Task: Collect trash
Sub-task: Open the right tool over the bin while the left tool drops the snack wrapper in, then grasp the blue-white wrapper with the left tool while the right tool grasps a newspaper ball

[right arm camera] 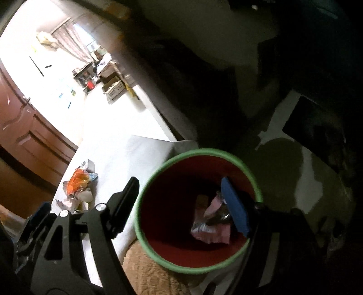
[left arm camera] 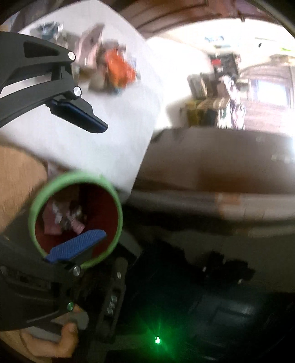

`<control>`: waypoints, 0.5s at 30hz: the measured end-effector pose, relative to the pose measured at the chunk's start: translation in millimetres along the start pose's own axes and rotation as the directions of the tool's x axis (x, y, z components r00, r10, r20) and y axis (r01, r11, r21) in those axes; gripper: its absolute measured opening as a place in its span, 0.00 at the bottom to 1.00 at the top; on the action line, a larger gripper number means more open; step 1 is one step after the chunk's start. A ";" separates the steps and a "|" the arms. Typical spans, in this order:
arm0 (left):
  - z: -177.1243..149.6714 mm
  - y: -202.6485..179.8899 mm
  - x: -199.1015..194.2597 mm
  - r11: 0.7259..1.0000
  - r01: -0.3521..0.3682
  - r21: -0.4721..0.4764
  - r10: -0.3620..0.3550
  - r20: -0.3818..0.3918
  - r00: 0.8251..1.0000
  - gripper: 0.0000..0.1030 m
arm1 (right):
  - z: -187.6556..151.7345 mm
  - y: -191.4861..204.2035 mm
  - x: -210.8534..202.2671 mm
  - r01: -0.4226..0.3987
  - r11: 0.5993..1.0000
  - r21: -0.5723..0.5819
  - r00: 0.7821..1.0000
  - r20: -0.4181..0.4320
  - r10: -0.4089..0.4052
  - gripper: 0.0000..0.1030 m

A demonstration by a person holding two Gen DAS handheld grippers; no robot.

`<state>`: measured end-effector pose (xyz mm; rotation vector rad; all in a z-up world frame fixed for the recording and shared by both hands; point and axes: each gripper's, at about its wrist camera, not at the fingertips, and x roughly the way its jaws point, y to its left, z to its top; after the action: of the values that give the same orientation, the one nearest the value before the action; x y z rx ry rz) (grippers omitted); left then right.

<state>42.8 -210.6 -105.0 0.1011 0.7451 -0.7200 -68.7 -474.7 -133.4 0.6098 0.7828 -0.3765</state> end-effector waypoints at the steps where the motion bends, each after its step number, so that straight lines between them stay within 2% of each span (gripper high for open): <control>1: -1.5 11.7 -5.3 0.999 -0.034 -0.013 0.034 0.008 0.999 0.81 | -0.1 5.0 1.8 -0.006 1.000 -0.011 1.000 -0.004 0.006 0.71; 4: -6.2 57.4 -21.0 0.985 -0.148 -0.084 0.151 0.025 0.988 0.81 | -3.3 28.3 10.0 -0.029 0.998 -0.053 0.999 -0.027 0.027 0.71; 8: -24.4 122.0 -34.5 0.930 -0.323 -0.176 0.328 0.003 0.945 0.81 | -17.4 69.0 23.1 -0.085 0.987 -0.134 0.994 -0.079 0.075 0.71; 11: -46.2 174.4 -39.4 0.867 -0.413 -0.279 0.411 -0.069 0.909 0.81 | -29.4 99.7 30.2 -0.140 0.971 -0.196 0.986 -0.115 0.119 0.71; 12: -55.8 192.8 -41.9 0.838 -0.441 -0.320 0.435 -0.096 0.895 0.81 | -34.5 111.7 31.8 -0.161 0.962 -0.218 0.982 -0.128 0.136 0.71; 15: -81.9 235.6 -43.3 0.769 -0.498 -0.400 0.471 -0.173 0.865 0.81 | -48.0 142.0 38.4 -0.220 0.938 -0.269 0.968 -0.177 0.176 0.71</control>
<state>121.6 19.4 -175.5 -0.0908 0.8797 -0.0403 5.5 -338.8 -136.5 0.4417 0.8920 -0.0278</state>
